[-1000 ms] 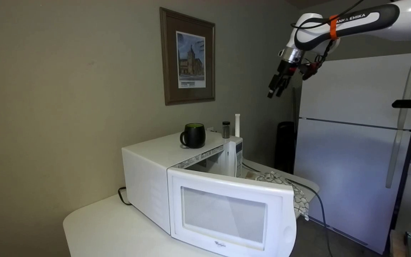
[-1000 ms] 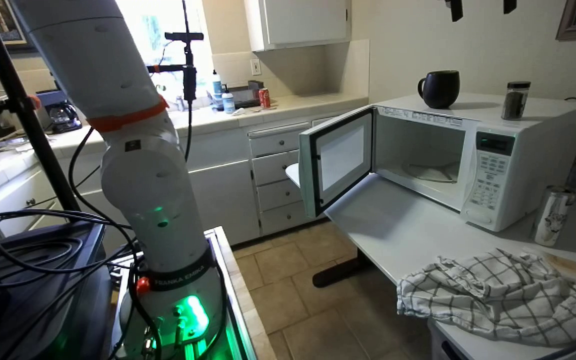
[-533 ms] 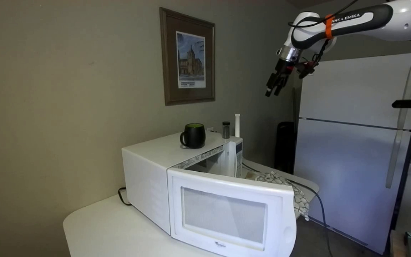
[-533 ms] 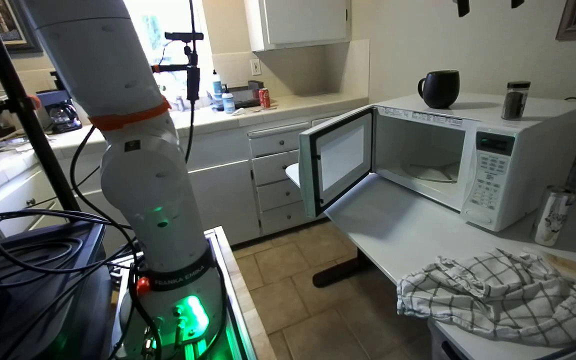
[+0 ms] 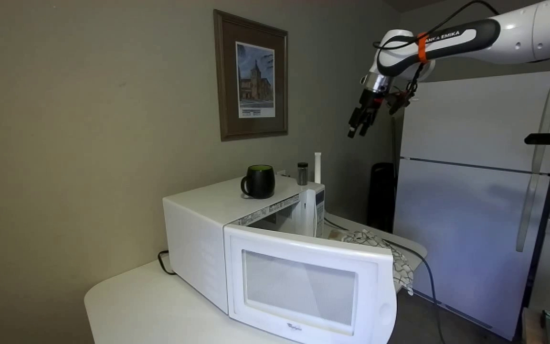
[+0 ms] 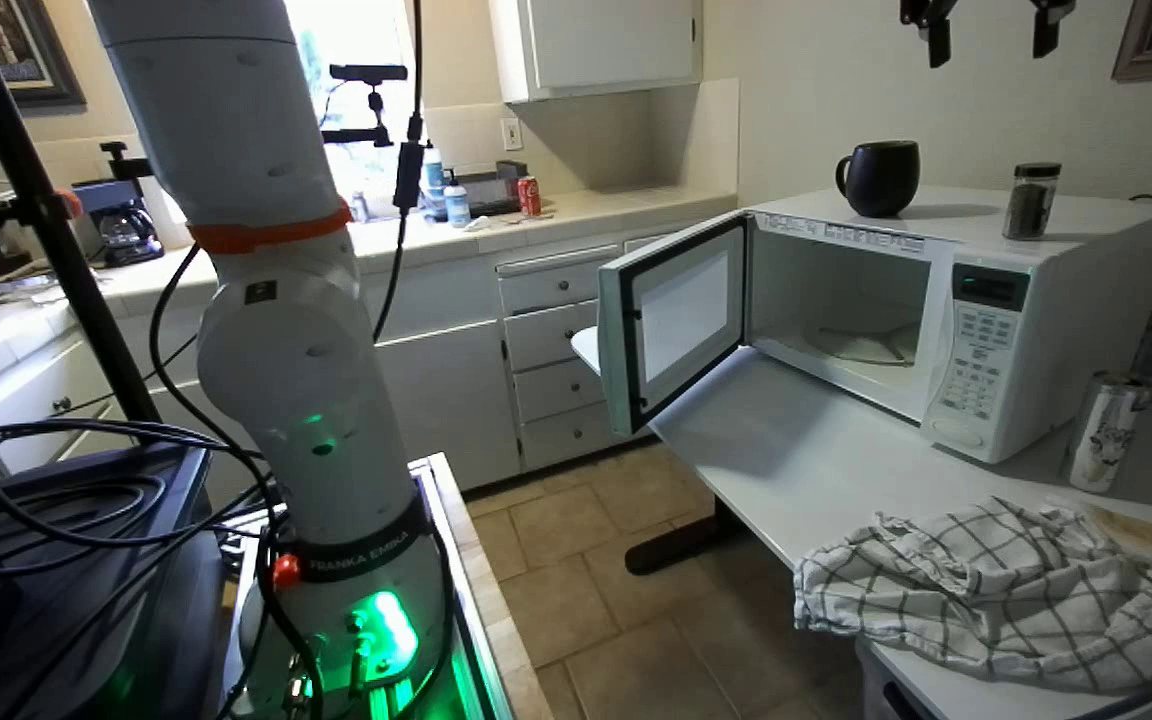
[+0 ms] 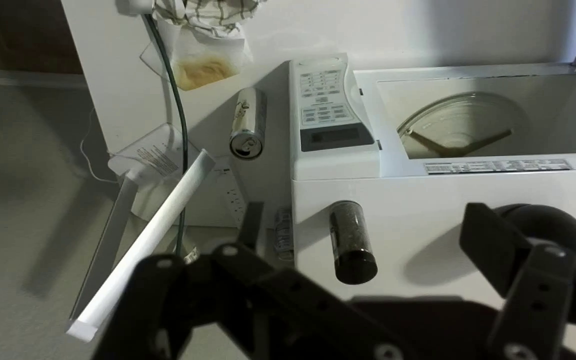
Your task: Remove the glass container from on top of the microwave and put it on the table
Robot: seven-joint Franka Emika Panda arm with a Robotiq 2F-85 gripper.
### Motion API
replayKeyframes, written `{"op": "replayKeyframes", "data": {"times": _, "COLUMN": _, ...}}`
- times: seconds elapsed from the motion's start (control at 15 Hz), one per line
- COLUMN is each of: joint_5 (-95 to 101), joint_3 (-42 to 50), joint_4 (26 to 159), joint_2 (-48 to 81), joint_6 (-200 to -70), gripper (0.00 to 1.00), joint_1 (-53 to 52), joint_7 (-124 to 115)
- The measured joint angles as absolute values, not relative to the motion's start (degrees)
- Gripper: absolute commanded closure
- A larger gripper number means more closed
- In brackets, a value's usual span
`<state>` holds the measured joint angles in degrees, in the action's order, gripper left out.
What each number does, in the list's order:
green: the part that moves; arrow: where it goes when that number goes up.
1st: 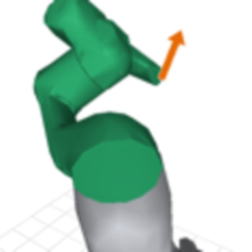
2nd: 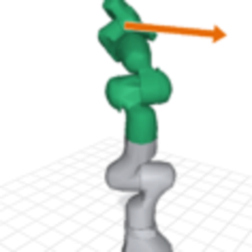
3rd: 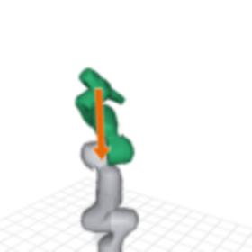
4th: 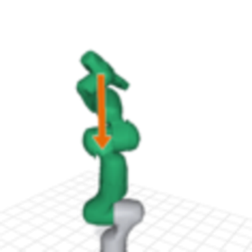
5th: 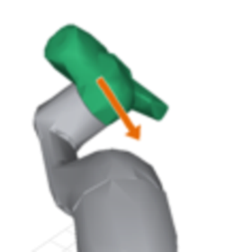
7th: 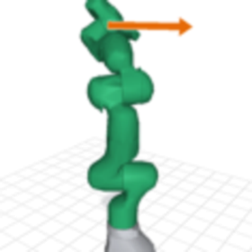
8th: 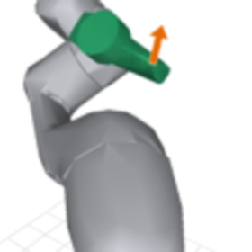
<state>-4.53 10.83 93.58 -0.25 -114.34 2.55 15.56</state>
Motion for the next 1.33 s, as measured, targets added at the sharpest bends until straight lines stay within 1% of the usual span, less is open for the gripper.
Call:
{"op": "replayKeyframes", "data": {"times": 0.27, "joint_5": -7.48, "joint_3": 9.65, "joint_4": 84.63, "joint_2": 11.22, "joint_6": -113.90, "gripper": 0.00, "joint_1": 4.70, "joint_7": 18.52}}
{"op": "replayKeyframes", "data": {"times": 0.53, "joint_5": -8.67, "joint_3": 5.79, "joint_4": 73.15, "joint_2": 21.55, "joint_6": -111.52, "gripper": 0.00, "joint_1": 6.38, "joint_7": 20.61}}
{"op": "replayKeyframes", "data": {"times": 0.8, "joint_5": -8.10, "joint_3": 2.70, "joint_4": 62.02, "joint_2": 28.88, "joint_6": -107.92, "gripper": 0.00, "joint_1": 6.50, "joint_7": 21.16}}
{"op": "replayKeyframes", "data": {"times": 1.0, "joint_5": -6.11, "joint_3": 2.11, "joint_4": 54.42, "joint_2": 33.75, "joint_6": -105.99, "gripper": 0.00, "joint_1": 6.50, "joint_7": 21.18}}
{"op": "replayKeyframes", "data": {"times": 1.33, "joint_5": -4.60, "joint_3": 1.16, "joint_4": 45.10, "joint_2": 40.36, "joint_6": -103.53, "gripper": 0.00, "joint_1": 6.82, "joint_7": 21.78}}
